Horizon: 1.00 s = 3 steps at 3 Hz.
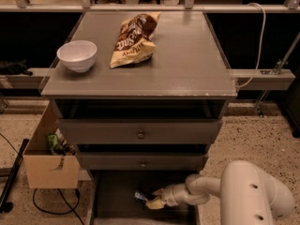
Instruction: Place redbull can into bottom drawer
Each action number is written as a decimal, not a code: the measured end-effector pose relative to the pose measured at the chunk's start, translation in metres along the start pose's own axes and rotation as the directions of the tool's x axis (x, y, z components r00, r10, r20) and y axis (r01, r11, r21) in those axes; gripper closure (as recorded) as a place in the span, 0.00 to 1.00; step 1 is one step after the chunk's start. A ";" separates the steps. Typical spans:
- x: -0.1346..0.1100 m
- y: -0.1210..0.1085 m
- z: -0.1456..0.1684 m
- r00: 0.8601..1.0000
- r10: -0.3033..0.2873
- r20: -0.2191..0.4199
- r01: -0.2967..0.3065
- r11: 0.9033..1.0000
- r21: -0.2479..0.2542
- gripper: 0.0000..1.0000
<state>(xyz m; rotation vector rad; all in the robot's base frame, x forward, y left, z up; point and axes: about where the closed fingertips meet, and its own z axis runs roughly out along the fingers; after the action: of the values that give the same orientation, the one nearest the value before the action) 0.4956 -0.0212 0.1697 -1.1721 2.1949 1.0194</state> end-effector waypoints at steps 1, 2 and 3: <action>0.005 -0.009 0.007 1.000 0.008 -0.009 -0.008 1.000 0.011 1.00; 0.005 -0.009 0.007 1.000 0.008 -0.009 -0.008 1.000 0.012 0.81; 0.005 -0.009 0.007 1.000 0.008 -0.009 -0.008 1.000 0.011 0.58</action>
Offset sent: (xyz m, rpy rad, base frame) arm 0.0043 -0.0003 -0.0098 -0.0116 0.0034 -0.0076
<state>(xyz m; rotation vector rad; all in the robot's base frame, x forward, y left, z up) 0.5007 -0.0215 0.1582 -1.1661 2.2113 1.0055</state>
